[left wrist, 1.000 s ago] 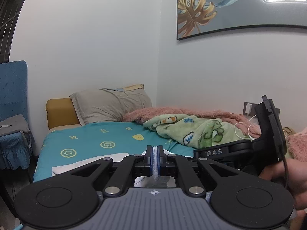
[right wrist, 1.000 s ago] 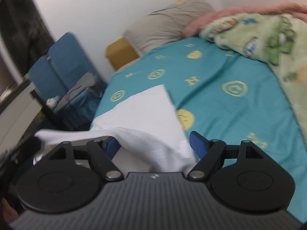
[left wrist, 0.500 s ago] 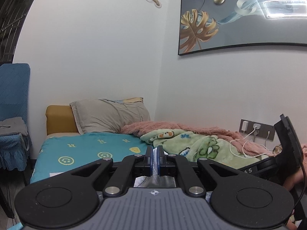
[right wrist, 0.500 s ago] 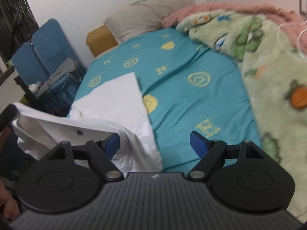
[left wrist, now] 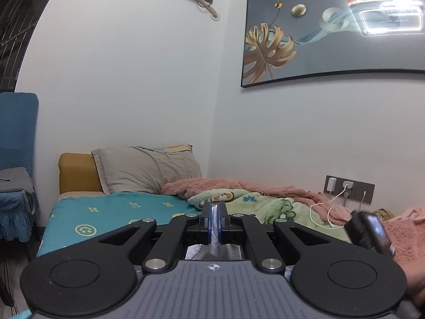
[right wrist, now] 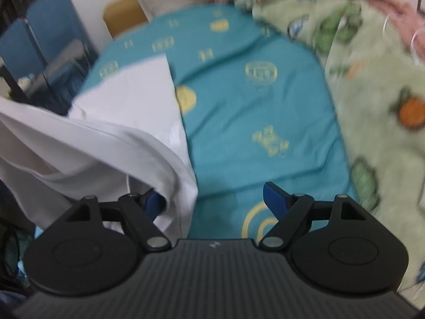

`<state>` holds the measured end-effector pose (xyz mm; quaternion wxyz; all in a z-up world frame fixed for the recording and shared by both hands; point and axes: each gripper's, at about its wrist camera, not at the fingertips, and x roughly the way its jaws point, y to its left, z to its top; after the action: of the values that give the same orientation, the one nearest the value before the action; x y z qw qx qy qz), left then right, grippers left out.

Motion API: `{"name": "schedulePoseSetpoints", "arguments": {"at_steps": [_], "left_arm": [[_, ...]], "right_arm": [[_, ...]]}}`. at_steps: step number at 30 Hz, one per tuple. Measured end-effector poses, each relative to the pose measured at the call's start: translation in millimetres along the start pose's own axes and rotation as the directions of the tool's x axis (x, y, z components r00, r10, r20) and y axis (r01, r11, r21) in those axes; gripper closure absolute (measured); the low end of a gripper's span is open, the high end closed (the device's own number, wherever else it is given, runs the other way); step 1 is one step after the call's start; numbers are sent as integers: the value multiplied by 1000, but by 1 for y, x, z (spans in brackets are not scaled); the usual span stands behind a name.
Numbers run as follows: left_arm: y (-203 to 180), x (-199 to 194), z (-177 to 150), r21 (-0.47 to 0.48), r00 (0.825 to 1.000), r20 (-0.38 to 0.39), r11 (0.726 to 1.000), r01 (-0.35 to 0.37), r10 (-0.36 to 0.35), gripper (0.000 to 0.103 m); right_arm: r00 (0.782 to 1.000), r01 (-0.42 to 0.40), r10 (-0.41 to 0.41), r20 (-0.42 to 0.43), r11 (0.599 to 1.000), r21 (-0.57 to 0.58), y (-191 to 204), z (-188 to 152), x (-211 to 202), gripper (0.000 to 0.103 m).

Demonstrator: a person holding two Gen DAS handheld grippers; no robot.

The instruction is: Fold clothes

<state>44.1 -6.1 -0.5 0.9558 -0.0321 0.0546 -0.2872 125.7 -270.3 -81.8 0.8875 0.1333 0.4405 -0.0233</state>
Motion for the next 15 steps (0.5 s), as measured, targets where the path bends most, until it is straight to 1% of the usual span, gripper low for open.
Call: {"name": "schedulePoseSetpoints", "arguments": {"at_steps": [2, 4, 5, 7, 9, 10, 11, 12, 14, 15], "left_arm": [[1, 0, 0, -2, 1000, -2, 1000, -3, 2, 99], [4, 0, 0, -8, 1000, -6, 1000, -7, 7, 99], [6, 0, 0, -17, 1000, -9, 1000, -8, 8, 99], [11, 1, 0, -40, 1000, -22, 999, -12, 11, 99], [16, 3, 0, -58, 999, -42, 998, -24, 21, 99], [19, 5, -1, -64, 998, -53, 997, -32, 29, 99], [21, 7, -2, -70, 997, -66, 997, -41, 36, 99], [24, 8, -3, -77, 996, -78, 996, -49, 42, 99], [31, 10, -5, -93, 993, -103, 994, -63, 53, 99], [34, 11, -6, -103, 992, -116, 992, -68, 56, 99]], "right_arm": [[1000, 5, -7, 22, 996, 86, -7, 1, -1, 23], [995, -35, 16, 98, 981, 192, -18, 1, -13, 23], [990, -58, 29, 136, 975, 217, -20, 1, -20, 24], [980, -89, 49, 193, 975, 204, -19, 1, -32, 37], [972, -98, 60, 225, 983, 158, -11, 1, -38, 63], [969, -100, 66, 238, 986, 133, -6, 1, -41, 69], [967, -99, 70, 247, 989, 108, -2, 1, -42, 80], [964, -96, 72, 258, 992, 84, 2, 2, -43, 85], [956, -91, 76, 284, 995, 42, 8, 3, -46, 91], [952, -95, 83, 296, 995, 24, 10, 5, -47, 92]]}}
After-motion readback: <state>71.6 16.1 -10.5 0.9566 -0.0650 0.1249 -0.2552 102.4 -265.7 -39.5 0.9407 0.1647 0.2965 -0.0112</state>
